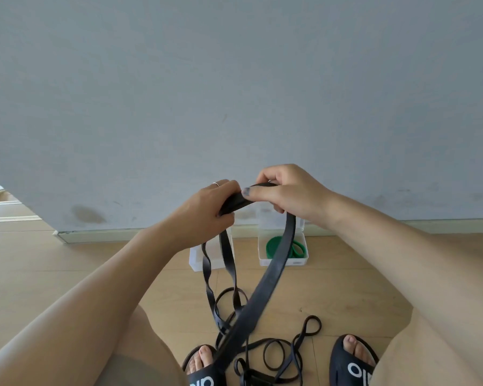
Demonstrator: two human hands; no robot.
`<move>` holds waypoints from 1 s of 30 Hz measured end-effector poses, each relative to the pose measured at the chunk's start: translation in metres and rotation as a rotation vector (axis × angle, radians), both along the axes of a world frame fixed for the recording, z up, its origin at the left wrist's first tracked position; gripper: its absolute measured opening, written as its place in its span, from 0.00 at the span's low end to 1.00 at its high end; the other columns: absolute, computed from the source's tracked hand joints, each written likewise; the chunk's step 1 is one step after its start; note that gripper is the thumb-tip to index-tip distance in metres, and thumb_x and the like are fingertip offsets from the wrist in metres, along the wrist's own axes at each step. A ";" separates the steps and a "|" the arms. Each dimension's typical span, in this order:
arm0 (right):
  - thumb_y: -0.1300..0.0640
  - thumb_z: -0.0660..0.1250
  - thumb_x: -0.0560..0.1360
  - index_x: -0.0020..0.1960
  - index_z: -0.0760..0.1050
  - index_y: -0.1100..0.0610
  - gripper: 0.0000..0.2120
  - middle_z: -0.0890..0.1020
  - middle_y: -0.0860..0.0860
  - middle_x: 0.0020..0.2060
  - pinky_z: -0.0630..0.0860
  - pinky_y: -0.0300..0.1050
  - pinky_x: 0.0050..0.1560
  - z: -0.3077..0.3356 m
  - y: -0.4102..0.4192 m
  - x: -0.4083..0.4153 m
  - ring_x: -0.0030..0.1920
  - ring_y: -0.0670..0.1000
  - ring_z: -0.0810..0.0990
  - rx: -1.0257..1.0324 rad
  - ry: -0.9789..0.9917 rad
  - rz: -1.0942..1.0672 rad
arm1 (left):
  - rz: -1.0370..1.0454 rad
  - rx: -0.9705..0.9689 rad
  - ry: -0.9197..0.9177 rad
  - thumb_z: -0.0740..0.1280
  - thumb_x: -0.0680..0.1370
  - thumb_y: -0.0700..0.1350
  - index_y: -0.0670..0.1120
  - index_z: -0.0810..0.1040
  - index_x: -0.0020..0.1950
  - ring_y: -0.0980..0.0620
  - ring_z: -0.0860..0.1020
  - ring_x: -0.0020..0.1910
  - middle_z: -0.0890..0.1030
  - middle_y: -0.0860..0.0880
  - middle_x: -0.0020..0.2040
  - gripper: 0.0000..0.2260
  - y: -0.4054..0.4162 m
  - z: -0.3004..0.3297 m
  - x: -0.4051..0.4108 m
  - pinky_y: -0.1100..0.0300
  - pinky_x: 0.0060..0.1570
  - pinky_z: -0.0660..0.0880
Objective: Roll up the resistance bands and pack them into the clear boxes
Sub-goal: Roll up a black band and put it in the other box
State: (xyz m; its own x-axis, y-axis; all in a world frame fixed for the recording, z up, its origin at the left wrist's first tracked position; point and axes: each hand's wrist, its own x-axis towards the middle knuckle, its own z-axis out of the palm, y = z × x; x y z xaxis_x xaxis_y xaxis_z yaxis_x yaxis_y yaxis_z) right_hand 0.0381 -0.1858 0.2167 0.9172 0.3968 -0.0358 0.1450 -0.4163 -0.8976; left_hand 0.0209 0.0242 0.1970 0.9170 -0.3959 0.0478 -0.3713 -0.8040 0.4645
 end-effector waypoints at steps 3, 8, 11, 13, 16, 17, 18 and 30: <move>0.48 0.73 0.77 0.40 0.77 0.55 0.13 0.68 0.49 0.27 0.67 0.47 0.39 0.001 -0.007 0.003 0.30 0.50 0.66 0.057 0.045 -0.034 | 0.057 0.095 0.061 0.63 0.77 0.38 0.49 0.71 0.46 0.48 0.75 0.44 0.74 0.51 0.44 0.06 0.007 -0.005 0.004 0.53 0.45 0.73; 0.52 0.72 0.78 0.37 0.73 0.55 0.15 0.66 0.46 0.24 0.63 0.44 0.35 0.000 -0.013 0.009 0.26 0.48 0.63 0.087 0.080 -0.092 | 0.144 0.060 0.096 0.63 0.78 0.45 0.53 0.75 0.48 0.44 0.81 0.40 0.83 0.49 0.42 0.03 0.012 -0.003 0.004 0.45 0.41 0.79; 0.53 0.71 0.78 0.36 0.73 0.55 0.15 0.66 0.45 0.23 0.61 0.42 0.34 0.002 -0.022 0.012 0.26 0.48 0.62 0.086 0.097 -0.112 | 0.121 0.020 0.013 0.66 0.79 0.47 0.53 0.72 0.42 0.47 0.75 0.33 0.80 0.50 0.35 0.07 0.011 0.001 0.003 0.51 0.35 0.74; 0.53 0.71 0.79 0.36 0.72 0.55 0.15 0.66 0.45 0.23 0.61 0.42 0.33 0.001 -0.029 0.013 0.26 0.48 0.62 0.074 0.119 -0.110 | 0.101 -0.014 0.014 0.68 0.79 0.49 0.53 0.72 0.41 0.50 0.79 0.34 0.81 0.51 0.35 0.09 0.011 0.004 0.000 0.51 0.37 0.77; 0.53 0.71 0.79 0.36 0.72 0.56 0.15 0.66 0.45 0.23 0.62 0.43 0.34 -0.001 -0.031 0.011 0.27 0.49 0.62 0.065 0.119 -0.113 | 0.089 -0.037 0.039 0.68 0.78 0.47 0.55 0.74 0.43 0.55 0.84 0.36 0.85 0.52 0.37 0.06 0.011 0.006 -0.002 0.47 0.42 0.83; 0.53 0.71 0.79 0.36 0.72 0.55 0.15 0.66 0.45 0.23 0.62 0.43 0.35 0.000 -0.030 0.012 0.27 0.49 0.63 0.066 0.114 -0.116 | 0.093 -0.039 0.025 0.68 0.78 0.46 0.54 0.74 0.43 0.57 0.85 0.36 0.85 0.52 0.37 0.06 0.010 0.006 -0.002 0.46 0.43 0.83; 0.52 0.71 0.79 0.35 0.72 0.55 0.16 0.66 0.45 0.23 0.62 0.43 0.35 0.000 -0.028 0.012 0.27 0.49 0.63 0.071 0.112 -0.121 | 0.097 -0.041 0.007 0.67 0.78 0.44 0.54 0.74 0.43 0.58 0.85 0.36 0.85 0.52 0.37 0.06 0.009 0.007 -0.002 0.46 0.44 0.82; 0.57 0.69 0.79 0.34 0.70 0.54 0.16 0.60 0.49 0.25 0.60 0.44 0.34 0.006 -0.032 0.012 0.28 0.50 0.59 0.188 0.128 -0.170 | 0.091 -0.014 0.092 0.67 0.80 0.50 0.50 0.73 0.43 0.52 0.71 0.32 0.75 0.51 0.35 0.08 0.006 0.004 -0.002 0.58 0.37 0.71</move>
State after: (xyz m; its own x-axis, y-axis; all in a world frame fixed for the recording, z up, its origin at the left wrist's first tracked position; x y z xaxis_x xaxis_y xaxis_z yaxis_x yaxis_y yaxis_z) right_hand 0.0498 -0.2179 0.2225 0.9639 0.2481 -0.0964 -0.0326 -0.2495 -0.9678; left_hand 0.0184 0.0300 0.2010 0.9499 -0.3107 -0.0330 -0.2524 -0.8254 0.5049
